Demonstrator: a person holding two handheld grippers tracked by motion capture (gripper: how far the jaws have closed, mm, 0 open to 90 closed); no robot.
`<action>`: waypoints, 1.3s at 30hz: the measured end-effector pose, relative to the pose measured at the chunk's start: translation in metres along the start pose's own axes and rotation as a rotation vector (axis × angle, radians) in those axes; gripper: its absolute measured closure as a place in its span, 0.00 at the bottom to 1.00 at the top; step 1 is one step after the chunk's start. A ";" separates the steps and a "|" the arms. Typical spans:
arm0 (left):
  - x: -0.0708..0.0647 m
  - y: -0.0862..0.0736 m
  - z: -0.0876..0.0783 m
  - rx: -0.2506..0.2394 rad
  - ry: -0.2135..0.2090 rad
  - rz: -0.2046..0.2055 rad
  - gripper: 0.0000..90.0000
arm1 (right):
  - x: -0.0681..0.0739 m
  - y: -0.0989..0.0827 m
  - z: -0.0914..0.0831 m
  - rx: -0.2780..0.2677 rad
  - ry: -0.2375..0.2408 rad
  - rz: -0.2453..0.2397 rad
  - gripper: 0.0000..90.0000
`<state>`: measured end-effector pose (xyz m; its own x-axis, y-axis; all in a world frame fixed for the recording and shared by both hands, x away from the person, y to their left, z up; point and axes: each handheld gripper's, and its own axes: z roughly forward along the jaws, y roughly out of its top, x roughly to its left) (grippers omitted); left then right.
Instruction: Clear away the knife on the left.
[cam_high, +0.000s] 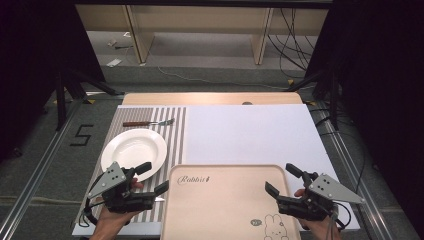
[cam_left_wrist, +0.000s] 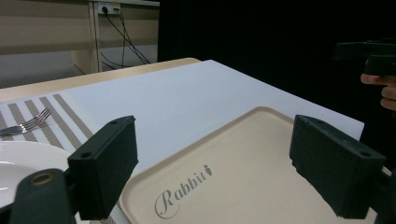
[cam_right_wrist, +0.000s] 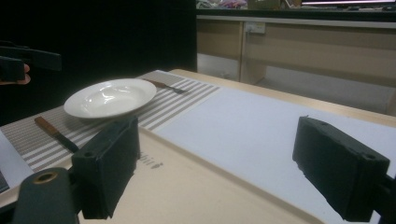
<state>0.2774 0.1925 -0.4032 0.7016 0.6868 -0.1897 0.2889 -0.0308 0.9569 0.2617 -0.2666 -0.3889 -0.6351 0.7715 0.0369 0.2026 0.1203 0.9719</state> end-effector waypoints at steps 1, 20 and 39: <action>0.000 0.000 0.000 0.000 0.000 0.000 0.17 | 0.000 0.000 0.000 0.000 0.000 0.000 0.18; 0.012 0.005 -0.011 0.102 0.030 -0.016 0.16 | 0.000 0.000 0.000 -0.001 0.000 0.000 0.18; 0.018 0.010 -0.017 0.238 0.020 0.042 0.16 | 0.000 0.000 0.000 0.002 0.000 0.000 0.18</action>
<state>0.2815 0.2166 -0.3933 0.7043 0.6952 -0.1441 0.4066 -0.2287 0.8845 0.2618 -0.2663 -0.3890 -0.6354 0.7713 0.0374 0.2043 0.1212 0.9714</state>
